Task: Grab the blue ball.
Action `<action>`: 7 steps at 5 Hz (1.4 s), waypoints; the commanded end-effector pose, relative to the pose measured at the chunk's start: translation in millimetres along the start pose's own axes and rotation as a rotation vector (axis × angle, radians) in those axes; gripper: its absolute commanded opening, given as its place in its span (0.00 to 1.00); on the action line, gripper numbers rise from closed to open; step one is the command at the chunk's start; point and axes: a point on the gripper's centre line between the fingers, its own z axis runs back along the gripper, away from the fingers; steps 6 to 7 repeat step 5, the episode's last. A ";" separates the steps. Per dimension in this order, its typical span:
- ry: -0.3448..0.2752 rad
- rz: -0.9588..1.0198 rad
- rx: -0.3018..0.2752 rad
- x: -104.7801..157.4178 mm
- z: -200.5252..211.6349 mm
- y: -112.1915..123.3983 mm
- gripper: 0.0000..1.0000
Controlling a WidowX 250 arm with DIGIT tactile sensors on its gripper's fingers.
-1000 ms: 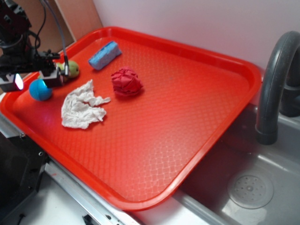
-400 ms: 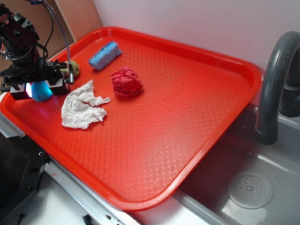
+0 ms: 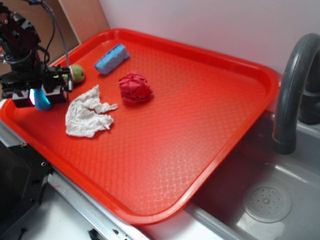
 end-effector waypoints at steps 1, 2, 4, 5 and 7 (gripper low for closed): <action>0.056 -0.159 -0.245 -0.5 103.8 -32.0 0.00; 0.072 -0.256 -0.336 -13.3 158.6 -47.1 0.00; 0.091 -0.358 -0.403 -45.3 197.3 -59.3 0.00; 0.102 -0.415 -0.311 -42.6 180.9 -66.1 0.00; 0.102 -0.415 -0.311 -42.6 180.9 -66.1 0.00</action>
